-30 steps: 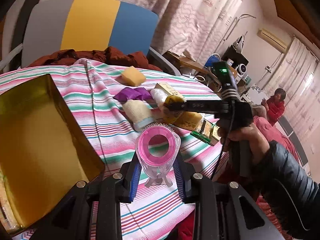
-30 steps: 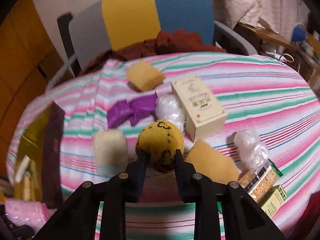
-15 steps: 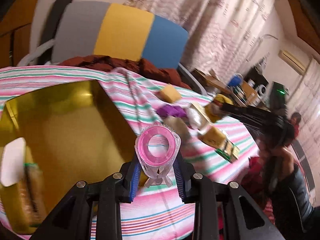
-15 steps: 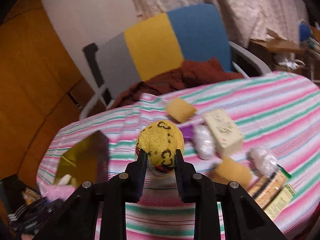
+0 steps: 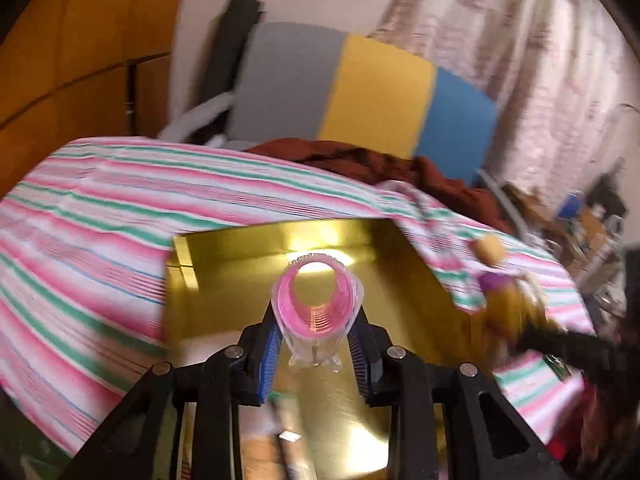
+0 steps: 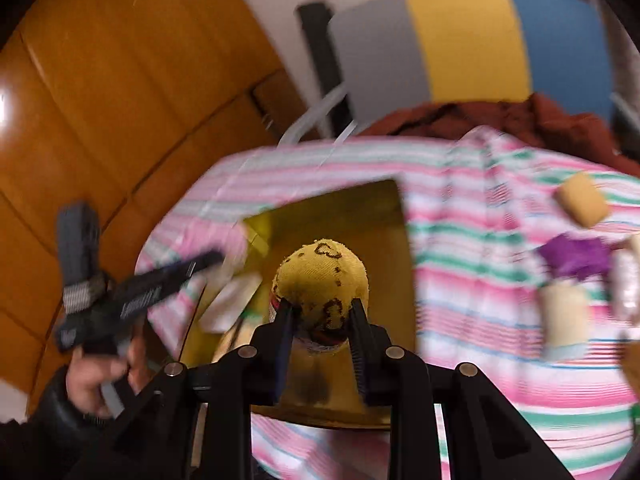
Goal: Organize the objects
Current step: 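Release the pink roller and yellow sock into the tray with both tools, then grasp the cream sock with the left tool while the right tool reaches out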
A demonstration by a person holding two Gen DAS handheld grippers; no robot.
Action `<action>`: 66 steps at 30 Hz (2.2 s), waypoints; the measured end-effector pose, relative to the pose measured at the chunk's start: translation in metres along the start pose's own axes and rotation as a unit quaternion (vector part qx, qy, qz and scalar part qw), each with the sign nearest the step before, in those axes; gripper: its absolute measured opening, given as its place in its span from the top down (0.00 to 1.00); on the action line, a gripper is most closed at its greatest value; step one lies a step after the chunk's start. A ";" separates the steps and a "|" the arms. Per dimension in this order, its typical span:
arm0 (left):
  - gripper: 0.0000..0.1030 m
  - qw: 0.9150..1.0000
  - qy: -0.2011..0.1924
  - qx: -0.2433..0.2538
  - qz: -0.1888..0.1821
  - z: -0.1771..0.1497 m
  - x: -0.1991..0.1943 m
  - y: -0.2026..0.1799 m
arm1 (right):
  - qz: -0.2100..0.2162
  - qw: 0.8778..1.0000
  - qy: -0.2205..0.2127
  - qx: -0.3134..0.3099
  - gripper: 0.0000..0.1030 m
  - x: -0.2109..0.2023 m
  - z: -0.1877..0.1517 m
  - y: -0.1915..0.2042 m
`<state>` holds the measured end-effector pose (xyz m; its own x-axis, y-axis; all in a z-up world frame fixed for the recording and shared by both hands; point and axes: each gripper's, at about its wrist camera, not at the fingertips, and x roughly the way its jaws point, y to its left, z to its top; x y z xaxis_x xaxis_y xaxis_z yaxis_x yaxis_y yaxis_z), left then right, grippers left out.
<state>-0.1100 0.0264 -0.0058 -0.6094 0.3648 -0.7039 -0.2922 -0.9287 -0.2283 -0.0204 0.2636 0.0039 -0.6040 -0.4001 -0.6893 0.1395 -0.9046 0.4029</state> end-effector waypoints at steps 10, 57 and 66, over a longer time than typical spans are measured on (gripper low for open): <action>0.54 0.997 -0.035 -0.056 0.048 -0.012 -0.022 0.033 | 0.049 0.996 0.064 -0.041 0.52 0.046 -0.030 0.050; 0.54 0.998 -0.002 0.067 -0.007 -0.071 -0.041 -0.084 | -0.202 0.978 -0.037 0.023 0.09 -0.040 -0.051 -0.044; 0.54 0.994 0.018 0.102 -0.042 -0.073 -0.031 -0.117 | -0.249 0.960 -0.039 0.124 0.09 -0.089 -0.063 -0.127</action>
<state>-0.0029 0.1187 -0.0062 -0.5508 0.4348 -0.7124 -0.4870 -0.8606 -0.1488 0.0654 0.4050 -0.0242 -0.6052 0.0946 -0.7904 -0.3680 -0.9137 0.1724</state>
